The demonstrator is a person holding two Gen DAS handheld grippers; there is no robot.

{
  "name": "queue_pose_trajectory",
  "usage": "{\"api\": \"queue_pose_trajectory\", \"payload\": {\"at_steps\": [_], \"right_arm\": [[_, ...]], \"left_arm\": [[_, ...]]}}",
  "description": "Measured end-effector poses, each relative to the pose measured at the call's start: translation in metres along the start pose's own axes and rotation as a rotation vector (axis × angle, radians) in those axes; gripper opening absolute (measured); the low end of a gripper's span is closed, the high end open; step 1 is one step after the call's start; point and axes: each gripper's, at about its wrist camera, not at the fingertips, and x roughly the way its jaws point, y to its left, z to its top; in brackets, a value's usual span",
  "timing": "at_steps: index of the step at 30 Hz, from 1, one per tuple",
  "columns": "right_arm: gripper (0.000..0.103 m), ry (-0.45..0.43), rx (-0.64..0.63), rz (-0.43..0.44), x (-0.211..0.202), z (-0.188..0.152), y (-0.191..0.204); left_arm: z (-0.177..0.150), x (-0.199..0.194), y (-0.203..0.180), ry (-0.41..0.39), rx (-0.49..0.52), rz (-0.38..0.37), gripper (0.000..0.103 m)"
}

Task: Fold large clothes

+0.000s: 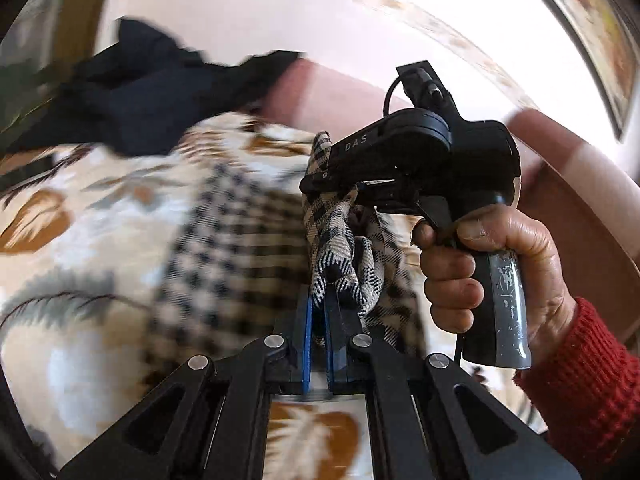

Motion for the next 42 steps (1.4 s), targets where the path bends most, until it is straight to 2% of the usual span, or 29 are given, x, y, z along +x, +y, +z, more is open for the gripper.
{"api": "queue_pose_trajectory", "payload": {"at_steps": [4,9,11,14,15,16,18,20,22,24,25,26,28,29,30,32,33,34,36,37,39,42], "right_arm": [[0.011,0.069,-0.089,-0.076,0.058,0.005,0.044],[0.012,0.126,-0.153,-0.151,0.106,0.004,0.057],[0.015,0.141,-0.194,-0.193,0.117,0.003,0.063],[0.027,0.158,-0.281,-0.235,0.120,0.001,0.079],[0.033,0.160,-0.290,-0.219,0.116,0.003,0.082],[0.034,0.152,-0.279,-0.169,0.106,0.005,0.085],[0.034,0.107,-0.239,-0.042,0.076,0.010,0.088],[0.037,0.049,-0.224,-0.011,0.050,0.015,0.088],[0.043,-0.002,-0.210,-0.064,0.026,0.018,0.079],[0.043,-0.006,-0.217,-0.133,0.020,0.017,0.071],[0.044,0.006,-0.229,-0.184,0.022,0.016,0.066],[0.044,0.018,-0.233,-0.226,0.026,0.015,0.062],[0.049,0.035,-0.213,-0.276,0.037,0.015,0.052],[0.052,0.045,-0.199,-0.293,0.043,0.015,0.048],[0.056,0.055,-0.189,-0.316,0.049,0.015,0.045],[0.057,0.074,-0.208,-0.412,0.066,0.013,0.043],[0.057,0.071,-0.217,-0.440,0.070,0.012,0.041],[0.047,0.073,-0.224,-0.463,0.076,0.010,0.039],[0.017,0.089,-0.204,-0.457,0.082,0.007,0.035],[0.009,0.075,-0.189,-0.438,0.079,0.006,0.034],[0.006,0.041,-0.188,-0.407,0.070,0.008,0.038],[0.005,0.000,-0.188,-0.330,0.057,0.014,0.053]], "left_arm": [[0.002,0.003,0.040,0.004,-0.099,0.035,0.005],[-0.006,0.009,0.065,0.027,-0.140,0.090,0.004],[-0.007,0.008,0.072,0.039,-0.158,0.081,0.004],[-0.009,0.002,0.078,0.040,-0.172,0.061,0.004],[-0.008,0.002,0.081,0.034,-0.175,0.056,0.004],[-0.007,-0.002,0.082,0.023,-0.178,0.052,0.004],[-0.005,-0.014,0.085,-0.024,-0.174,0.092,0.004],[-0.003,-0.025,0.088,-0.074,-0.172,0.135,0.005],[0.000,-0.029,0.092,-0.103,-0.183,0.151,0.006],[0.004,-0.026,0.089,-0.099,-0.182,0.106,0.010],[0.007,-0.023,0.085,-0.095,-0.175,0.075,0.018],[0.008,-0.021,0.080,-0.092,-0.161,0.048,0.032],[0.011,-0.011,0.065,-0.079,-0.106,-0.001,0.052],[0.011,-0.005,0.058,-0.066,-0.086,-0.011,0.055],[0.010,0.004,0.051,-0.037,-0.063,-0.020,0.055],[0.009,0.022,0.044,0.025,-0.042,-0.007,0.053],[0.007,0.033,0.041,0.072,-0.031,0.016,0.043],[0.006,0.042,0.040,0.111,-0.028,0.030,0.006],[0.003,0.054,0.048,0.168,-0.088,0.011,0.005],[0.003,0.051,0.053,0.163,-0.114,-0.003,0.005],[0.008,0.038,0.059,0.136,-0.152,-0.022,0.005],[0.010,0.012,0.067,0.070,-0.180,-0.026,0.005]]}}
